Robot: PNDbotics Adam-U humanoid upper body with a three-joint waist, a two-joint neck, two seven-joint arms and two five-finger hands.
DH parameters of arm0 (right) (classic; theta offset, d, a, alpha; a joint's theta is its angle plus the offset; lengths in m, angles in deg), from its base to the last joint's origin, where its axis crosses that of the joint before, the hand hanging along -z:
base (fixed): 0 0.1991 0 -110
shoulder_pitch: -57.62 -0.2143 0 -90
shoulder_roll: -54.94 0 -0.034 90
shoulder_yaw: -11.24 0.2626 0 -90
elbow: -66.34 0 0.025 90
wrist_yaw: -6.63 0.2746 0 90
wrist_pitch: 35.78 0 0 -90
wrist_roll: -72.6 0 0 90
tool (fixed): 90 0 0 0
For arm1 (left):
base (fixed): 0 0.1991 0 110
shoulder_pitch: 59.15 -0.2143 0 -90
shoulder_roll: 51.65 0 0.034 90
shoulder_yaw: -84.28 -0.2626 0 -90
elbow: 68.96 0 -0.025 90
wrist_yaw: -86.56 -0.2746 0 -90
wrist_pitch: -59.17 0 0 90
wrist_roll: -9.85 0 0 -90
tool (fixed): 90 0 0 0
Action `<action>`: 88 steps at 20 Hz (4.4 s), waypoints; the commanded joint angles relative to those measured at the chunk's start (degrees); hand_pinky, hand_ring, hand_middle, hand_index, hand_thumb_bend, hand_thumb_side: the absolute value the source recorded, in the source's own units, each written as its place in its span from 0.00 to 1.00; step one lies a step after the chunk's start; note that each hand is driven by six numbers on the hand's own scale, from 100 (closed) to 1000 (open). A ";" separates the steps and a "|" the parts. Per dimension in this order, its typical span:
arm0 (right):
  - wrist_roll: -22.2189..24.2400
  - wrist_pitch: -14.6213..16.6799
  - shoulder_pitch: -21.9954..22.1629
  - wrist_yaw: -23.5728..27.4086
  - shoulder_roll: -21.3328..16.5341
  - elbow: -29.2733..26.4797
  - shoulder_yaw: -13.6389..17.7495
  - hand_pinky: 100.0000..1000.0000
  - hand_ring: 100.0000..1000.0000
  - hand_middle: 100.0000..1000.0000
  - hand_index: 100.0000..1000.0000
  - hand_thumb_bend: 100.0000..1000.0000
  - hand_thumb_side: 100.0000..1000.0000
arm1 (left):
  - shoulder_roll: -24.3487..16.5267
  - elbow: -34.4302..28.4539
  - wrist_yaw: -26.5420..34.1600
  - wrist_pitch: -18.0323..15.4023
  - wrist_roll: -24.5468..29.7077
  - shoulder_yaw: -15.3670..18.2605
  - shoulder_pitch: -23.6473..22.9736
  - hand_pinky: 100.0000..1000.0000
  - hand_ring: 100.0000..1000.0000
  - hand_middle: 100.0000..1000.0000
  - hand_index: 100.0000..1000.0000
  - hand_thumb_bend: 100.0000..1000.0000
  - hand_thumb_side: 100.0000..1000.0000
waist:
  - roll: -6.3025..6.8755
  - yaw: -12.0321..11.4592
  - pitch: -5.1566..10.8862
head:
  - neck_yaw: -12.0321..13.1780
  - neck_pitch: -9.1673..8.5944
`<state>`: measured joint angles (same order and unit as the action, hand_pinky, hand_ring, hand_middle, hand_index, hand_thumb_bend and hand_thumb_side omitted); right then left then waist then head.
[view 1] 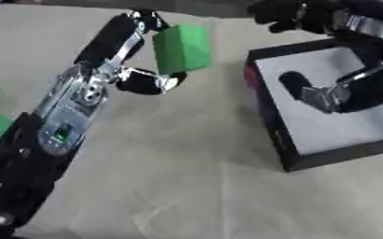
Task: Pick up the objects with one hand, pass them to the other hand, and then place them into the box on the other side of the table.
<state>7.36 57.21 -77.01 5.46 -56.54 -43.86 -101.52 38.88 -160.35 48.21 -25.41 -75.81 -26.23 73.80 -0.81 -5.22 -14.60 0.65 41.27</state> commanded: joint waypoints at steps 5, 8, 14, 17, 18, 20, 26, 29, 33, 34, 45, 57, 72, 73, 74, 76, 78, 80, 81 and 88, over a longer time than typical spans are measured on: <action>-3.71 4.64 -2.34 -5.99 0.63 4.13 -0.23 0.94 1.00 1.00 1.00 0.00 0.12 | 1.70 -1.73 0.81 -0.62 -0.52 -0.51 1.21 0.71 0.70 0.55 0.41 0.14 0.13 | -0.97 -0.94 2.00 | -2.05 -0.01; -4.60 6.46 -2.71 -8.39 1.21 5.83 -0.62 0.94 1.00 1.00 1.00 0.00 0.11 | 2.39 -2.11 1.24 -0.58 -0.58 -0.70 1.23 0.71 0.70 0.55 0.40 0.14 0.13 | -1.02 -1.43 1.78 | -2.71 -0.15; -5.10 8.06 -3.61 -10.97 2.86 10.09 -1.30 0.95 1.00 1.00 1.00 0.00 0.11 | 4.35 -2.23 1.42 -0.90 -1.12 -1.68 1.79 0.70 0.69 0.54 0.40 0.13 0.13 | -1.20 -2.49 1.35 | -3.43 -0.48; -4.73 8.52 -3.90 -11.32 3.33 10.93 -1.55 0.95 1.00 1.00 1.00 0.00 0.11 | 5.36 -2.01 0.59 -0.73 -2.02 -1.54 2.10 0.70 0.69 0.54 0.40 0.13 0.13 | -1.26 -2.84 1.23 | -3.57 -0.48; -4.57 8.60 -3.96 -11.28 3.42 11.06 -1.59 0.95 1.00 1.00 1.00 0.00 0.11 | 5.66 -1.85 0.32 -0.59 -2.32 -1.48 2.24 0.70 0.69 0.54 0.40 0.13 0.14 | -1.28 -2.93 1.21 | -3.61 -0.49; -4.00 8.75 -4.05 -11.01 3.51 11.17 -1.71 0.95 1.00 1.00 1.00 0.00 0.11 | 6.14 -1.58 -0.15 -0.49 -2.81 -1.42 2.46 0.70 0.69 0.54 0.40 0.13 0.13 | -1.31 -3.01 1.18 | -3.66 -0.49; -1.48 8.95 -4.24 -9.87 3.66 10.94 -1.78 0.96 1.00 1.00 1.00 0.00 0.07 | 7.24 -0.98 -0.34 -0.65 -3.24 -1.41 2.80 0.70 0.69 0.54 0.40 0.13 0.13 | -1.32 -3.22 1.17 | -3.97 -0.37; -1.00 9.33 -4.43 -10.35 3.66 11.08 -1.54 0.98 1.00 1.00 1.00 0.00 0.02 | 7.60 -0.88 -0.03 -0.83 -3.31 -1.57 2.96 0.70 0.69 0.54 0.40 0.14 0.13 | -1.33 -3.35 1.11 | -4.12 -0.35; -0.27 10.17 -4.46 -11.55 3.84 11.58 -1.45 1.00 1.00 1.00 1.00 0.00 0.01 | 7.85 -0.80 0.35 -0.99 -3.05 -1.96 3.19 0.70 0.69 0.54 0.40 0.14 0.12 | -1.39 -3.57 0.95 | -4.33 -0.37; -0.37 10.10 -4.48 -11.66 3.93 11.80 -1.40 1.00 1.00 1.00 1.00 0.00 0.01 | 7.92 -0.81 0.42 -1.03 -2.95 -2.09 3.24 0.70 0.69 0.54 0.40 0.14 0.12 | -1.40 -3.63 0.91 | -4.38 -0.36; -3.17 7.87 -4.84 -11.06 4.43 13.04 -1.12 1.00 0.99 1.00 1.00 0.00 0.00 | 8.40 -1.37 0.82 -1.39 -2.08 -3.04 3.48 0.69 0.69 0.53 0.40 0.14 0.12 | -1.34 -4.10 0.64 | -5.01 -0.48; -1.04 8.13 -4.76 -11.36 4.79 13.73 -1.38 1.00 1.00 1.00 1.00 0.00 0.00 | 8.98 -1.34 0.55 -1.63 -1.97 -3.33 3.82 0.68 0.69 0.53 0.39 0.13 0.12 | -1.46 -4.39 0.42 | -5.24 -0.41; 2.63 7.75 -4.70 -10.06 5.04 14.60 -1.68 1.00 1.00 1.00 1.00 0.00 0.03 | 9.84 -0.69 -0.15 -2.05 -2.32 -3.67 4.28 0.67 0.68 0.54 0.39 0.13 0.12 | -1.51 -4.55 0.27 | -5.43 -0.32; 2.85 7.65 -4.71 -10.05 5.05 14.63 -1.70 1.00 1.00 1.00 1.00 0.00 0.03 | 9.92 -0.67 -0.23 -2.04 -2.50 -3.64 4.31 0.67 0.68 0.53 0.39 0.13 0.12 | -1.50 -4.58 0.25 | -5.42 -0.34; 3.07 7.57 -4.71 -10.02 5.08 14.66 -1.73 1.00 1.00 1.00 1.00 0.00 0.04 | 10.00 -0.64 -0.29 -2.02 -2.66 -3.63 4.33 0.67 0.68 0.53 0.39 0.13 0.13 | -1.49 -4.61 0.24 | -5.40 -0.35; 3.63 7.43 -4.69 -9.81 5.11 14.77 -1.87 1.00 1.00 1.00 1.00 0.00 0.05 | 10.14 -0.53 -0.43 -1.99 -2.92 -3.64 4.35 0.67 0.68 0.53 0.39 0.13 0.13 | -1.47 -4.66 0.23 | -5.38 -0.32; 4.39 7.29 -4.70 -9.46 5.16 14.85 -2.00 1.00 1.00 1.00 1.00 0.00 0.06 | 10.31 -0.27 -0.72 -1.95 -3.21 -3.61 4.38 0.67 0.68 0.53 0.39 0.13 0.13 | -1.48 -4.68 0.24 | -5.35 -0.29; 5.00 7.20 -4.74 -9.16 5.18 14.76 -2.05 1.00 1.00 1.00 1.00 0.00 0.06 | 10.56 0.03 -0.86 -1.88 -3.60 -3.52 4.44 0.67 0.68 0.53 0.39 0.13 0.13 | -1.50 -4.69 0.24 | -5.36 -0.35; 5.18 7.16 -4.76 -9.04 5.18 14.66 -2.04 1.00 1.00 1.00 1.00 0.00 0.06 | 10.71 0.12 -0.86 -1.88 -3.83 -3.47 4.48 0.66 0.67 0.53 0.39 0.13 0.13 | -1.51 -4.70 0.24 | -5.38 -0.37; 5.38 6.73 -4.69 -9.03 5.31 14.55 -2.10 1.00 1.00 1.00 1.00 0.00 0.11 | 11.53 0.09 0.82 -2.30 -5.79 -3.53 4.63 0.65 0.66 0.51 0.40 0.11 0.16 | -1.56 -4.77 0.18 | -5.41 -0.52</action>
<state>12.36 64.03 -81.06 -3.60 -51.17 -28.97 -103.15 48.97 -158.57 48.26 -27.36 -80.76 -29.63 76.30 -1.60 -9.93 -14.69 -4.65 41.22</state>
